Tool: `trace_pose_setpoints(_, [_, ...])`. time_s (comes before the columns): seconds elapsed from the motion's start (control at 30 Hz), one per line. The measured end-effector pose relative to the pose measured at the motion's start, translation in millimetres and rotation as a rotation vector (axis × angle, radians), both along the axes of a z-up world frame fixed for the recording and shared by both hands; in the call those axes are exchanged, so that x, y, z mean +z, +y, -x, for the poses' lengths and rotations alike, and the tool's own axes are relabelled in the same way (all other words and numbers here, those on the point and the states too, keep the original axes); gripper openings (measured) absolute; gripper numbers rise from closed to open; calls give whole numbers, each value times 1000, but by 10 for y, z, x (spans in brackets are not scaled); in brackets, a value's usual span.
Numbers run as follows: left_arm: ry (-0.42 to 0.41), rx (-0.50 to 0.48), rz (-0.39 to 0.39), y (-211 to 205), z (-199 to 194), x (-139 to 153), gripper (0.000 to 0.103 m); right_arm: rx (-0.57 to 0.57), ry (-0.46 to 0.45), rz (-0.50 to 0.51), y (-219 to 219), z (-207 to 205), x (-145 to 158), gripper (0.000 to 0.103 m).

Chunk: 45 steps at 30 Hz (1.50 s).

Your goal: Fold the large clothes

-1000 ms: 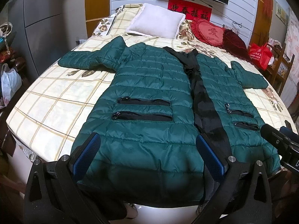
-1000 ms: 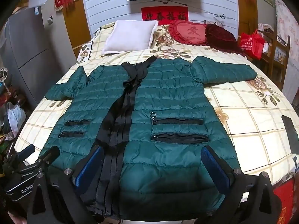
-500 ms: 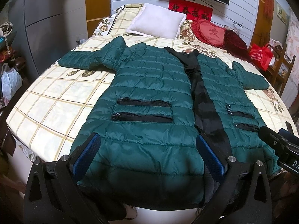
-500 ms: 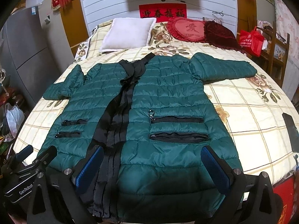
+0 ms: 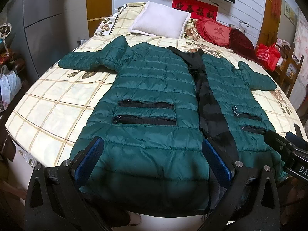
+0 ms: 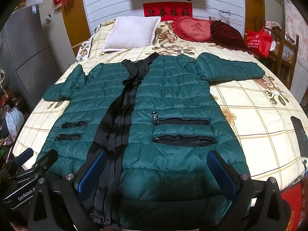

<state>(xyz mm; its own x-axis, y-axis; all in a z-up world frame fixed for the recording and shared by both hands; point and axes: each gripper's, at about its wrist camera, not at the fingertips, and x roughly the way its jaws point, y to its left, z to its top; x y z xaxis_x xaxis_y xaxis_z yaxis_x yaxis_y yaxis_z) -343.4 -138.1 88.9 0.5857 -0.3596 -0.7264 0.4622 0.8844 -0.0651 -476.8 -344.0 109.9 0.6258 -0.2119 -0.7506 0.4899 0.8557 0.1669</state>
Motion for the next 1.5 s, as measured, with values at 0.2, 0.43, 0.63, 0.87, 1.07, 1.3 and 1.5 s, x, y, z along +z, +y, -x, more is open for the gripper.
trace_pose_setpoints(0.2, [-1,-7,-1,-5,10,-12,102,1,25,14,4,-11,-18,103])
trace_pose_setpoints(0.43, [3,-7,-1,-15,15,-12,102,4,22,14,2,-13,-14,103])
trace_pose_setpoints(0.63, [11,-12,-5,-42,11,-30,102,8,103,44,9,-36,-64,103])
trace_pose_setpoints(0.87, [19,-12,-12,-42,-21,-56,102,12,149,36,10,-63,-77,103])
trace_pose_setpoints(1.07, [16,-12,-15,-46,-26,-64,102,10,114,21,11,-83,-82,103])
trace_pose_setpoints(1.3, [18,-9,-10,-54,-73,-63,102,3,98,1,-16,-113,-89,103])
trace_pose_setpoints(1.5, [8,3,-11,-75,-190,-25,102,-3,93,5,-54,-196,-49,103])
